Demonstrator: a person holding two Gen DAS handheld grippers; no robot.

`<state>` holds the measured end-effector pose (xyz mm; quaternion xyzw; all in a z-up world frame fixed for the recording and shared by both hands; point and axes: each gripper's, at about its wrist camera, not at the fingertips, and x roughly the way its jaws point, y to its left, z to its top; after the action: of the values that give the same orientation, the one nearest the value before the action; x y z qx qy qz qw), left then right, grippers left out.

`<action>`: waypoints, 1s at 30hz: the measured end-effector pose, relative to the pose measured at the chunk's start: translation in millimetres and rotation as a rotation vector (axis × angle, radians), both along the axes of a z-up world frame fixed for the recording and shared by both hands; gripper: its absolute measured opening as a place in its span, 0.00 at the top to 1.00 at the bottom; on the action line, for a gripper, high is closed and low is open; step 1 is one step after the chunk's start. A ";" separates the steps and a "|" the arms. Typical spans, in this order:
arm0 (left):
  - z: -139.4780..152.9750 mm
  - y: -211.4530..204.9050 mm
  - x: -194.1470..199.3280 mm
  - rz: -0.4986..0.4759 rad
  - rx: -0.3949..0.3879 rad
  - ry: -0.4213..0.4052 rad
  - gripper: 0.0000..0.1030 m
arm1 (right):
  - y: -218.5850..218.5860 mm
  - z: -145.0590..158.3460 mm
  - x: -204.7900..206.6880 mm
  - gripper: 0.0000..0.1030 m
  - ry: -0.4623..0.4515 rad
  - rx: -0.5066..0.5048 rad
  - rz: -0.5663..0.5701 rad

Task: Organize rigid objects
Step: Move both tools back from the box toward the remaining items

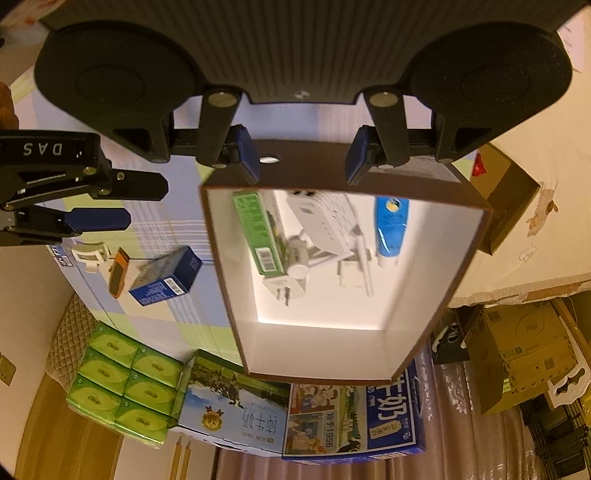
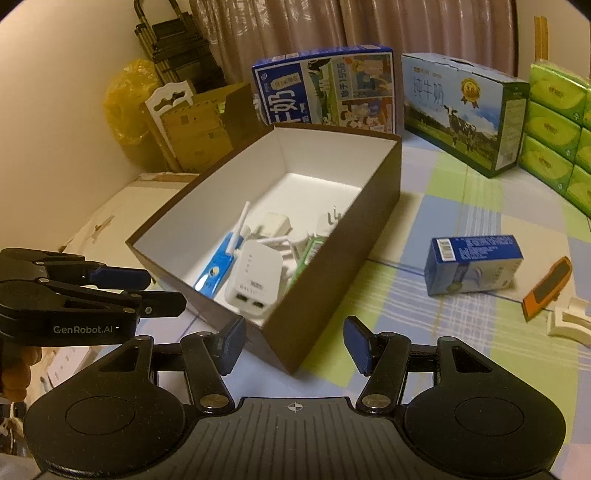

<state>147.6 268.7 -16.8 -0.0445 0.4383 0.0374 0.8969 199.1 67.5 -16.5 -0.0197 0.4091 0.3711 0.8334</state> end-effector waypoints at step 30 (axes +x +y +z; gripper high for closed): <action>-13.7 -142.4 8.3 -0.014 -0.007 0.053 0.54 | -140.9 -16.4 11.9 0.45 0.060 -0.028 0.002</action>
<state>155.9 126.2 -30.6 -0.0437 0.4623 0.0310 0.8851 211.1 -73.4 -32.9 -0.0206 0.4392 0.3665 0.8200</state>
